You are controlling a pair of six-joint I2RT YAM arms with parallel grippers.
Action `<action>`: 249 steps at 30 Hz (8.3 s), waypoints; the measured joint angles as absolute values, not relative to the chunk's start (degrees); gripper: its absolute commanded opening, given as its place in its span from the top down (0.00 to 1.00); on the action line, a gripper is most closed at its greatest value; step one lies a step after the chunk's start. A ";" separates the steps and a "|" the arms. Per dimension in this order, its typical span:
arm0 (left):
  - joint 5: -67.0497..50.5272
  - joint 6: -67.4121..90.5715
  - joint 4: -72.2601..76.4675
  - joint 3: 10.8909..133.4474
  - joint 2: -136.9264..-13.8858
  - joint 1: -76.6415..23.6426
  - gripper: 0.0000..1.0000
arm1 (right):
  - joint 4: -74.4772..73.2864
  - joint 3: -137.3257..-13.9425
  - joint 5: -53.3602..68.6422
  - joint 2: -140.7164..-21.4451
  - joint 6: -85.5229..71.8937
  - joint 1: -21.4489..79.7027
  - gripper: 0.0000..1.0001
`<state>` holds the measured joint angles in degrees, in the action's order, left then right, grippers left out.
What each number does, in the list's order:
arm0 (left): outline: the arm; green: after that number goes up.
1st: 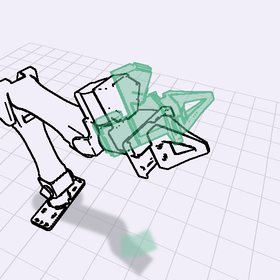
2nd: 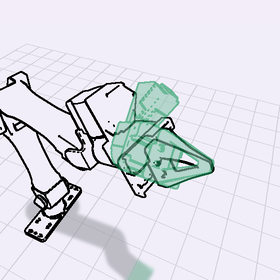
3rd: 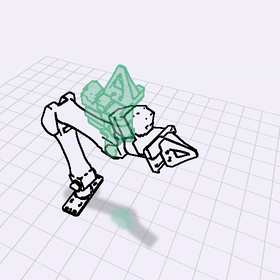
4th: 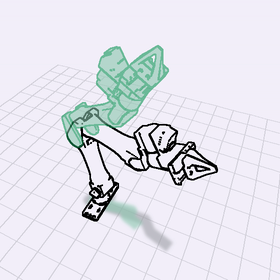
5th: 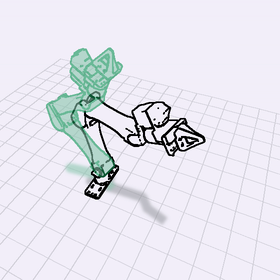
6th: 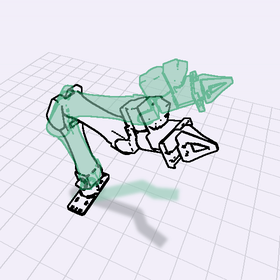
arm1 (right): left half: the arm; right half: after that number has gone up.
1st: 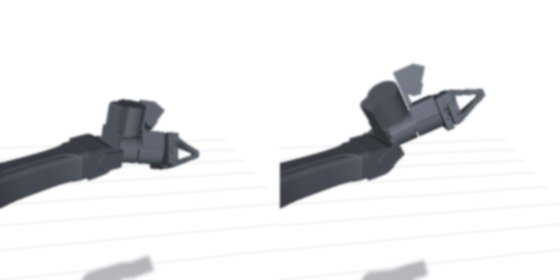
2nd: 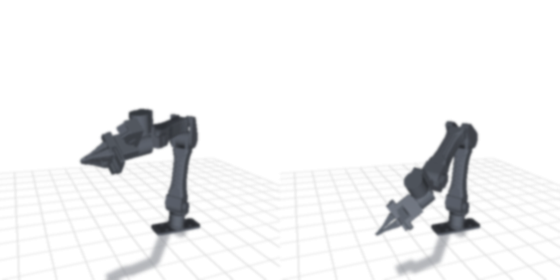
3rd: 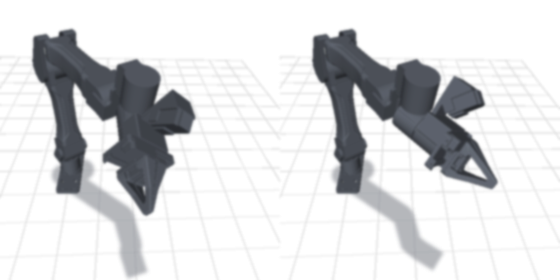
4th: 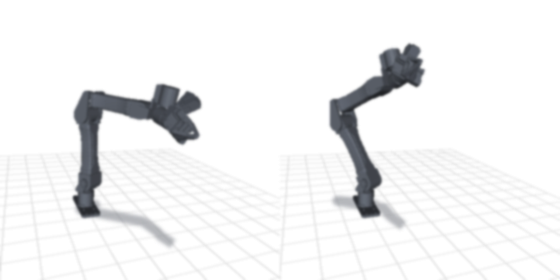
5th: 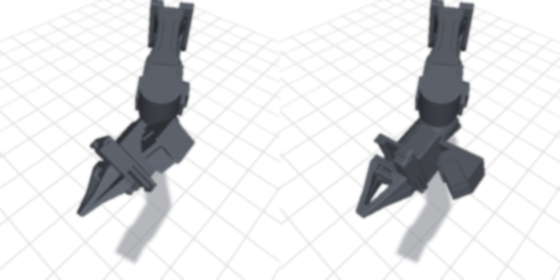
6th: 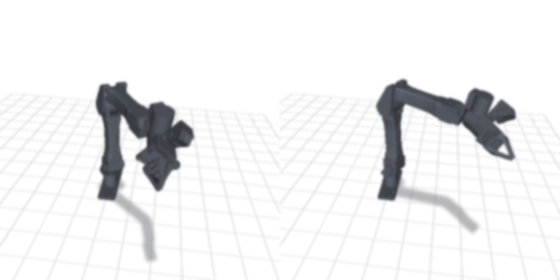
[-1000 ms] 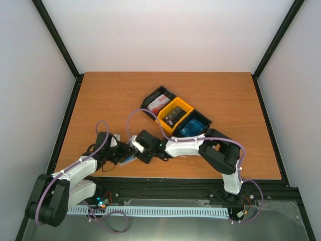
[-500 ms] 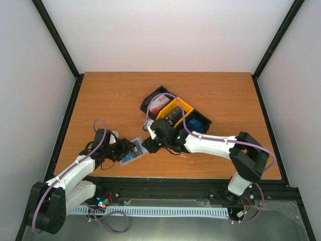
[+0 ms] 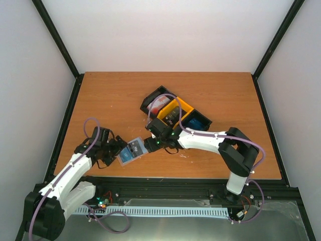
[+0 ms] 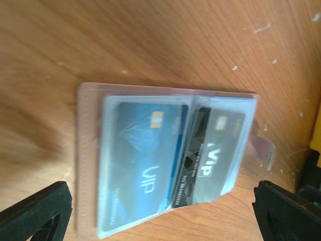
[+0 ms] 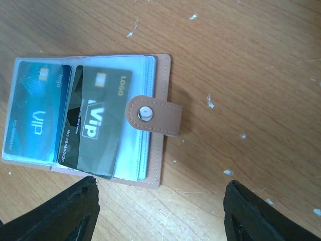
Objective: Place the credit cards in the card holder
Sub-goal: Close the card holder at the center of the board.
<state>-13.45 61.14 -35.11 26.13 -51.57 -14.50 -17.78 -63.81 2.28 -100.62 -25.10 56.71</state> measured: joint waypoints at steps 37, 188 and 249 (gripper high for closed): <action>-21.08 58.15 -24.69 20.05 -52.99 -14.24 0.00 | -25.52 -79.81 -5.54 -116.36 -26.72 57.52 0.95; -25.80 56.31 -19.66 30.98 -72.71 -20.43 0.34 | -15.90 -71.46 20.51 -113.60 -36.25 51.13 0.92; -24.21 51.44 -24.05 33.91 -80.09 -21.02 0.65 | -29.91 -76.69 10.17 -110.48 -43.09 52.12 0.81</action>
